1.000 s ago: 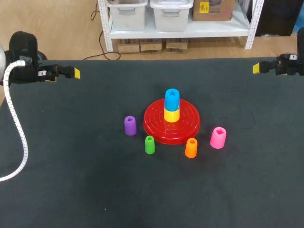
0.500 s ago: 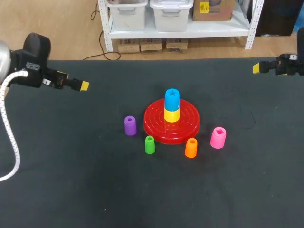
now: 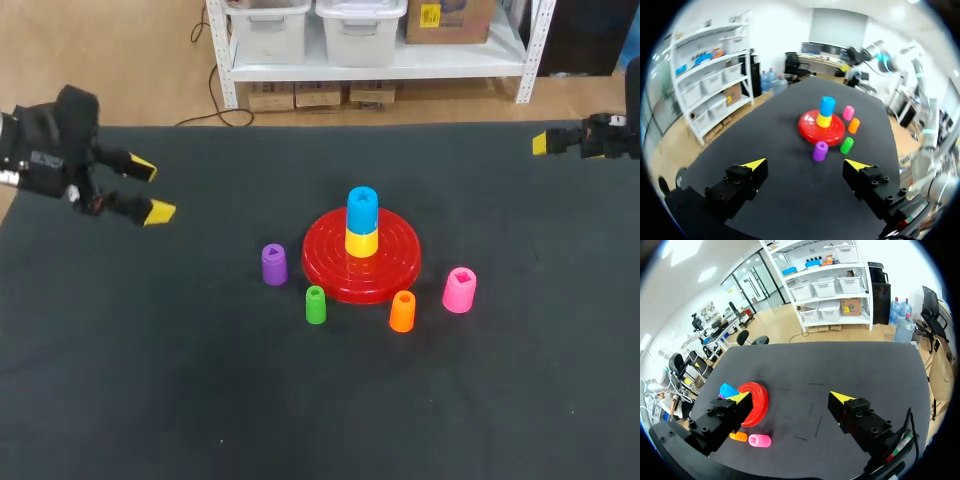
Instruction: Pick up and stack the cylinders on the red base in this order: pink,purple,orange,green
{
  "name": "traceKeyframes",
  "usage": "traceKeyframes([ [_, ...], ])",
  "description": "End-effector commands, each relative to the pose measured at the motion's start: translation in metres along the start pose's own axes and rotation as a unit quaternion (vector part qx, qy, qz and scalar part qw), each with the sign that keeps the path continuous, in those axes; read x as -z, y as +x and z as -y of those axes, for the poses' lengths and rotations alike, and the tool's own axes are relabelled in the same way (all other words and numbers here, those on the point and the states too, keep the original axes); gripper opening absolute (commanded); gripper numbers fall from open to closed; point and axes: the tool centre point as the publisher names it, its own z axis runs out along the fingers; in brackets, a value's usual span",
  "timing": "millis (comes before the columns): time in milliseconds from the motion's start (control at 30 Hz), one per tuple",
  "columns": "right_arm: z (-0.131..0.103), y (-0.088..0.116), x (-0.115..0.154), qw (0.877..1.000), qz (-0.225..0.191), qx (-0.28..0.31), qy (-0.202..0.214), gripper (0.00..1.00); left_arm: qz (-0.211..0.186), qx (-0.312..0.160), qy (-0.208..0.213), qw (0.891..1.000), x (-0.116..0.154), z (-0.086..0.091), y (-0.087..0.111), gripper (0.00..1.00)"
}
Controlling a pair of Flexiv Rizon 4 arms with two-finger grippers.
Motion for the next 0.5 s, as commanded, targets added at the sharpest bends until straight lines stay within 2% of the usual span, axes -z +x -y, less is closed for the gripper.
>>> traceKeyframes([
  [33,0.0,0.0,0.001,1.0,0.0,0.0,0.0,1.0,0.005,-0.057,0.021,0.998,0.001,0.014,0.01,1.0],
  [167,0.0,0.0,0.001,1.0,0.0,0.0,0.0,1.0,0.012,-0.075,0.032,0.997,0.0,0.02,0.013,1.0],
  [267,0.0,0.0,0.001,1.0,0.0,0.0,0.0,1.0,0.007,-0.069,0.03,0.997,-0.002,0.018,0.016,1.0],
  [400,0.0,0.0,0.001,1.0,0.0,0.0,0.0,1.0,0.027,-0.128,0.051,0.99,0.003,0.03,0.015,1.0],
  [500,0.0,0.0,0.001,1.0,0.0,0.0,0.0,1.0,0.025,-0.139,0.077,0.987,0.0,0.034,0.016,1.0],
])
